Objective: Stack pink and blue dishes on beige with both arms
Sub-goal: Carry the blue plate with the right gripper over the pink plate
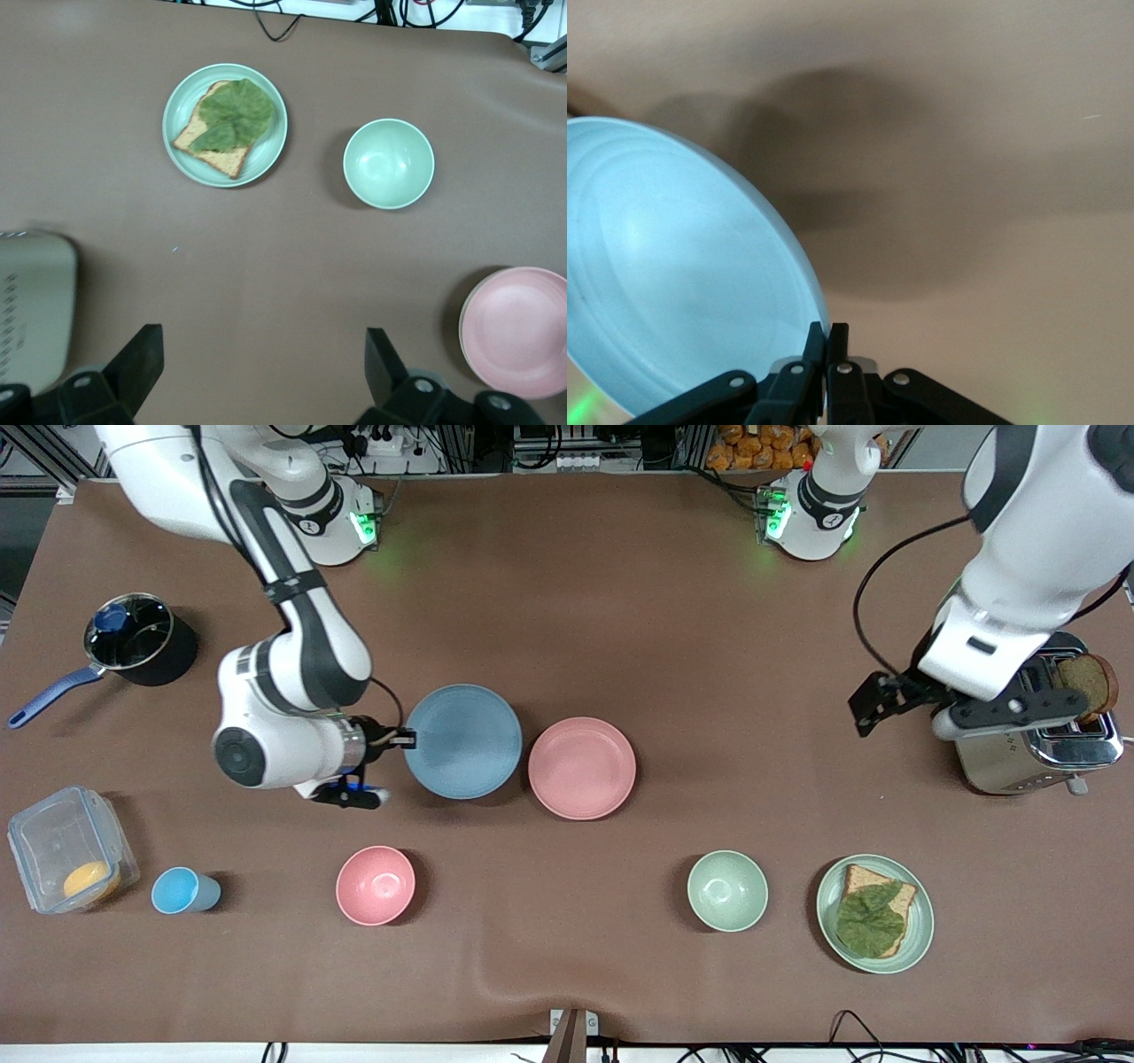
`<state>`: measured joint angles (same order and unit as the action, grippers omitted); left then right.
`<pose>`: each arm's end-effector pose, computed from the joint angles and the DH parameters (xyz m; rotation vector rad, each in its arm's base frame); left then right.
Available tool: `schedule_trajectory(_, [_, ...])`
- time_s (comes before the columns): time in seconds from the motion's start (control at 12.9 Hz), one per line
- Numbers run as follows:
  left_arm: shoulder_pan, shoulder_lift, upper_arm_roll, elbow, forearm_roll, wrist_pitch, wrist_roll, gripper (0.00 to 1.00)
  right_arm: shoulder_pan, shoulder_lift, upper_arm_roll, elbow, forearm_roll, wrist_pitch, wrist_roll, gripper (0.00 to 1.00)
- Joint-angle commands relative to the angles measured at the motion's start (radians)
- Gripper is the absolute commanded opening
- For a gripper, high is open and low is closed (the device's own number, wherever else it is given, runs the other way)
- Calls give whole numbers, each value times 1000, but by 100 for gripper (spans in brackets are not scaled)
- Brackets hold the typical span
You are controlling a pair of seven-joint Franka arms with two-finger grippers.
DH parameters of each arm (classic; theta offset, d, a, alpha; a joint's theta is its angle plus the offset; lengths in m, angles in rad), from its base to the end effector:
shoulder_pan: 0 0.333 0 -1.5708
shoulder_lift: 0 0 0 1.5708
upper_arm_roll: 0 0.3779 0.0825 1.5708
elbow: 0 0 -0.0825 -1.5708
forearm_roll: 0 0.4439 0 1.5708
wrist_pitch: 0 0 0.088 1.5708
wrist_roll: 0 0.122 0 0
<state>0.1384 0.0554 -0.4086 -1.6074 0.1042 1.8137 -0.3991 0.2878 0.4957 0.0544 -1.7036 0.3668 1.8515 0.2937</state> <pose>0.6377 -0.1587 0.6430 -3.0994 -0.1768 -0.2699 0.6541 0.2645 0.2935 -2.8360 0.1686 0.6361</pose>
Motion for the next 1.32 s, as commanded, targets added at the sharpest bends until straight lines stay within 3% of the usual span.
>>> schedule_trajectory(0.0, [1, 0, -12, 93, 2, -121, 17, 100, 82, 87, -13, 113, 61, -14, 35, 0])
schedule_trajectory(0.31, [-29, -49, 66, 93, -38, -183, 117, 100, 139, 171, -13, 197, 101, 46, 85, 0])
schedule_trajectory(1.01, [-149, -86, 235, 95, -40, -240, 284, 100, 215, 248, -13, 240, 176, 198, 87, 0])
schedule_trajectory(1.24, [-155, -85, 272, 89, -124, -263, 276, 100, 217, 268, -11, 240, 178, 245, 85, 0])
